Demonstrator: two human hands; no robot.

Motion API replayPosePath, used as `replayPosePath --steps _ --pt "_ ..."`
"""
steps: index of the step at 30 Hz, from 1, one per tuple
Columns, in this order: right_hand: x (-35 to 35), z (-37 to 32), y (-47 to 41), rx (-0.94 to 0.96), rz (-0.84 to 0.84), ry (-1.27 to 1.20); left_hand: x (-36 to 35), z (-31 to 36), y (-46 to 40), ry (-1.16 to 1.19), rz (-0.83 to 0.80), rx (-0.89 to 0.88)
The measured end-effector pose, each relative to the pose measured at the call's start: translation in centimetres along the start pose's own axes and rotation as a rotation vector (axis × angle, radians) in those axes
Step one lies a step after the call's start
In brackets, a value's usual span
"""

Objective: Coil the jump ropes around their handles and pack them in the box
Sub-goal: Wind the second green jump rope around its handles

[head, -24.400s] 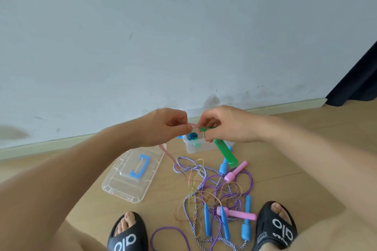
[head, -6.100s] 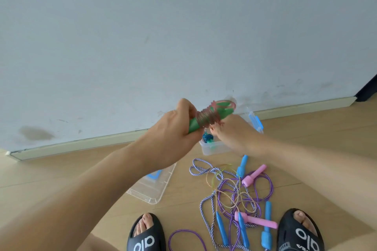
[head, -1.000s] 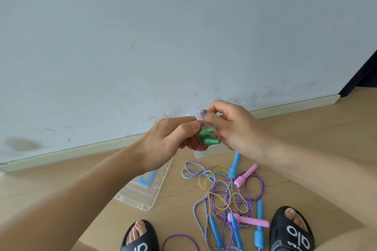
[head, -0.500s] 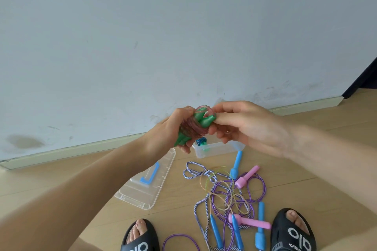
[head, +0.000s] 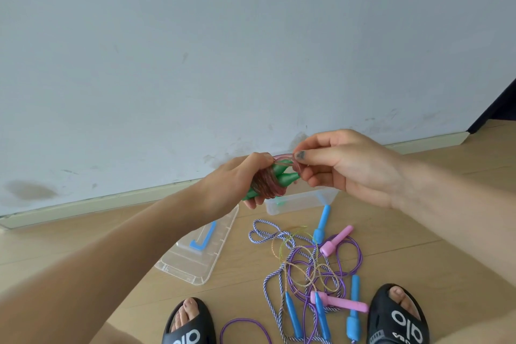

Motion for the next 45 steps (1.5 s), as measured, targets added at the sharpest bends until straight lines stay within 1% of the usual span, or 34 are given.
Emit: replayPosePath --steps 3,9,14,19,24,29,32,35,37,45 --pt "0.2 0.4 -0.4 -0.030 0.007 -0.164 -0.1 0.2 -0.1 -0.004 0.003 -0.004" --pt "-0.3 0.9 -0.9 -0.074 -0.010 -0.335 0.2 0.0 -0.1 -0.016 0.005 -0.008" --pt "-0.6 0.9 -1.0 -0.080 -0.019 -0.392 0.2 0.0 0.0 -0.040 0.002 -0.016" --pt "-0.9 1.3 -0.9 -0.072 -0.013 -0.391 1.2 -0.1 0.2 -0.062 0.118 0.030" --pt "-0.9 1.4 -1.1 -0.116 -0.031 -0.537 0.8 -0.1 0.2 -0.064 0.115 0.055" --pt "-1.5 1.9 -0.8 -0.180 -0.096 -0.599 0.7 0.2 0.2 -0.058 0.094 0.056" --pt "-1.7 2.1 -0.7 -0.192 -0.115 -0.563 0.5 0.2 0.2 -0.054 0.077 0.045" --pt "-1.1 1.9 -0.5 -0.138 -0.064 -0.337 0.4 0.2 0.3 -0.049 0.075 0.038" --pt "-0.8 1.6 -0.4 -0.105 -0.034 -0.251 0.4 0.1 0.3 -0.055 0.070 0.038" --pt "-0.2 1.4 -0.5 -0.059 0.024 -0.336 0.3 -0.5 -0.1 -0.129 0.042 0.048"
Point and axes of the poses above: each hand's wrist, its own y-axis away from the middle knuckle, its own x-axis out of the back of the hand, z = x × y, the point moved 8 cm from there along -y, towards the middle knuckle, and after that the axes turned 14 degrees about -x, right-handed, at the moved point
